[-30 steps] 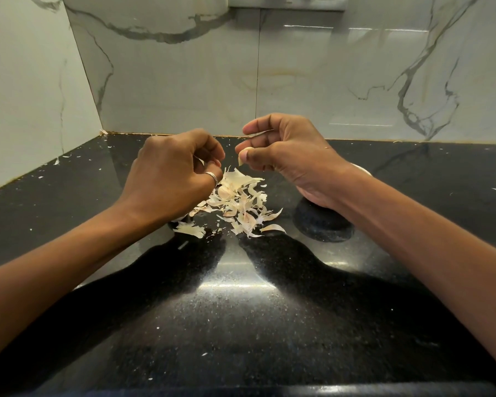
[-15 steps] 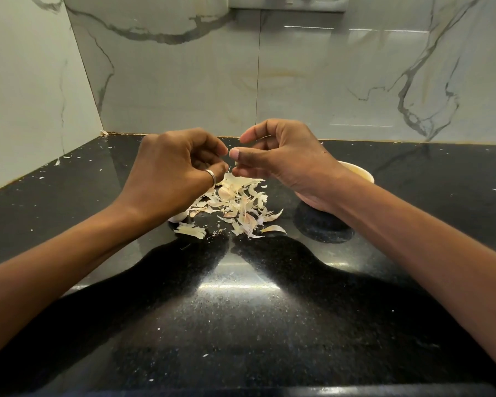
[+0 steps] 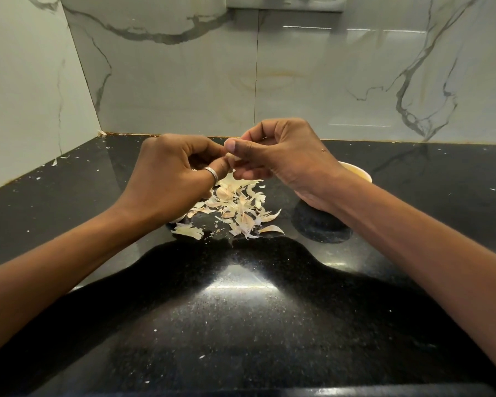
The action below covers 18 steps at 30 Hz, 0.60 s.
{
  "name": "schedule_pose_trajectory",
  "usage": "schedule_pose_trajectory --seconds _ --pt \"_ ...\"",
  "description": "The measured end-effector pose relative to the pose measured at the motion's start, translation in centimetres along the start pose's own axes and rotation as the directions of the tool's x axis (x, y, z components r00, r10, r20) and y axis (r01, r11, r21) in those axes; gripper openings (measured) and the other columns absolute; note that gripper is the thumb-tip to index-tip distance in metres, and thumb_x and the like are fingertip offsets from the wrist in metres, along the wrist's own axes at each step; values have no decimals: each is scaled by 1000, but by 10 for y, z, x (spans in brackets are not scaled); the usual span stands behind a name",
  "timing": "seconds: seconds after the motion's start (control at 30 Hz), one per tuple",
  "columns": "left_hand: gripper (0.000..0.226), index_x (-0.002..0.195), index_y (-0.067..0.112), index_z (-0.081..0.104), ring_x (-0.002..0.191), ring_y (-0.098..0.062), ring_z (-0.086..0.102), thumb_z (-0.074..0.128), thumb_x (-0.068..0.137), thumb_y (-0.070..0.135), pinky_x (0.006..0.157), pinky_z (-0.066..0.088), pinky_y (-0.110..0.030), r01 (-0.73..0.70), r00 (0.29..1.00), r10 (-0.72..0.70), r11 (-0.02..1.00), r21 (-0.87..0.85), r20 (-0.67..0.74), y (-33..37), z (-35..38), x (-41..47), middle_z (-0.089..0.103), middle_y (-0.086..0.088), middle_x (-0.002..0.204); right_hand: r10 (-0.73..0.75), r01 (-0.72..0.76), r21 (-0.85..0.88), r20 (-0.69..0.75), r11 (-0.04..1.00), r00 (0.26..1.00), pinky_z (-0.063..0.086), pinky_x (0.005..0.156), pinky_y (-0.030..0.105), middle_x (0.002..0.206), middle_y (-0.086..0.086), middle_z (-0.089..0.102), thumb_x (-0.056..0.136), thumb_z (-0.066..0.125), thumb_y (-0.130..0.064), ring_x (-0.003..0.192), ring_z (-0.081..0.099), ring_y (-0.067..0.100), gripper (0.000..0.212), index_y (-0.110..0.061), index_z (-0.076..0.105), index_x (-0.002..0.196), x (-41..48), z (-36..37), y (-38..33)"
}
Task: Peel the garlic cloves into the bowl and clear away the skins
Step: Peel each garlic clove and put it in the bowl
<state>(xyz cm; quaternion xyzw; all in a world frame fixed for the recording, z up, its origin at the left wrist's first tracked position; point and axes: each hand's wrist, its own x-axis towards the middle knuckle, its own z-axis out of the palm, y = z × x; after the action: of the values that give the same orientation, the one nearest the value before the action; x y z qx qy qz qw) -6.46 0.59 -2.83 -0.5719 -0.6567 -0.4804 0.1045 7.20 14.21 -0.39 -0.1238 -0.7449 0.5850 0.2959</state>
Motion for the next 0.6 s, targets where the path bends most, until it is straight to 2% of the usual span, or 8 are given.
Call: schedule_pose_trajectory --seconds 0.2,0.43,0.6 --pt "19 103 21 78 65 -18 74 73 90 34 57 63 -39 68 998 -68 997 -47 7 -4 -2 4 76 1 82 72 -83 124 87 989 994 61 68 20 106 27 74 89 71 6 78 75 20 26 12 66 113 -1 -4 -4" --pt "13 104 24 76 63 -14 73 71 93 28 58 63 -41 50 999 -50 999 -18 0 -6 -1 4 75 0 80 63 -75 147 89 986 994 62 72 22 104 20 77 91 69 6 84 76 19 27 6 67 117 0 -4 -2" --pt "13 106 22 75 74 -16 72 69 95 20 67 62 -44 43 999 -42 999 29 -34 -8 0 4 74 4 86 64 -69 117 44 991 997 63 73 29 99 21 75 90 68 9 83 75 25 23 5 64 113 1 -5 -3"
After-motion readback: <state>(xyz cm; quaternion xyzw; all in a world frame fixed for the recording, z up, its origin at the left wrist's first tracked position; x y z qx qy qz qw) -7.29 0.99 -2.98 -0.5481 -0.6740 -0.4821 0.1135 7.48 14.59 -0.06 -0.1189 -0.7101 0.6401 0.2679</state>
